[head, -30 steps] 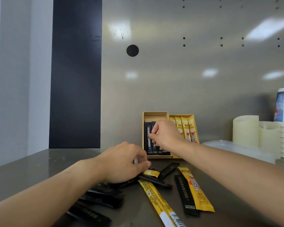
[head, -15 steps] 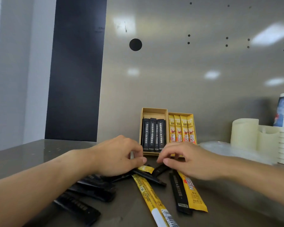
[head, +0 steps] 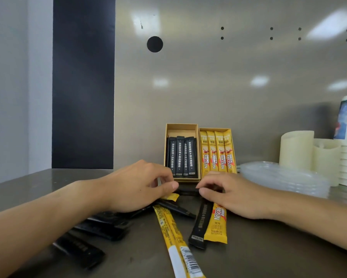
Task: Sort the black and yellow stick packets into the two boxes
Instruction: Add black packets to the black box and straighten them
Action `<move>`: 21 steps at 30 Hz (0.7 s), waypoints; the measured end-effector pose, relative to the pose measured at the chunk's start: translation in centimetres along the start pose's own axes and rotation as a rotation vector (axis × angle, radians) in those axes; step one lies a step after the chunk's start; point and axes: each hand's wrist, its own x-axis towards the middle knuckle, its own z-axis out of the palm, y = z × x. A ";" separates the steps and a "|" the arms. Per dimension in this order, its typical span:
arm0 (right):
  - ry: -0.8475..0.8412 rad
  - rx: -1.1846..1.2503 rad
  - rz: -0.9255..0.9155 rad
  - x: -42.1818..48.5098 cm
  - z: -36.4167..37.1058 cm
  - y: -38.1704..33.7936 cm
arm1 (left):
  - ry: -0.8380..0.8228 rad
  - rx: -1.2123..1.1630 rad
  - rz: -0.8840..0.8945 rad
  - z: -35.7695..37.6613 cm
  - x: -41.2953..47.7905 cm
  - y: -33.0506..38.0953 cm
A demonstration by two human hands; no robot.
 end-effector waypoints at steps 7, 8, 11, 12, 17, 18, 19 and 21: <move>0.191 0.134 -0.031 -0.4 -0.2 -1.1 | 0.053 -0.053 0.007 0.1 0.2 0.2; 0.201 0.164 -0.037 -0.5 -0.3 -1.4 | 0.076 -0.066 0.007 0.0 0.2 0.2; 0.170 0.217 -0.057 -0.8 -0.3 -2.2 | 0.136 -0.155 -0.013 -0.4 0.1 0.1; 0.149 0.227 -0.064 -1.0 -0.2 -2.4 | 0.151 -0.188 -0.024 -0.6 0.1 0.0; 0.083 0.217 -0.082 -1.2 0.2 -2.9 | 0.186 -0.278 -0.038 -0.5 0.2 -0.2; 0.084 0.219 -0.078 -1.3 0.2 -2.9 | 0.194 -0.290 -0.042 -0.4 0.2 -0.1; 0.087 0.223 -0.071 -1.3 0.2 -2.9 | 0.203 -0.301 -0.046 -0.4 0.2 -0.1; 0.088 0.216 -0.062 -1.3 0.2 -2.9 | 0.218 -0.327 -0.052 -0.4 0.2 0.1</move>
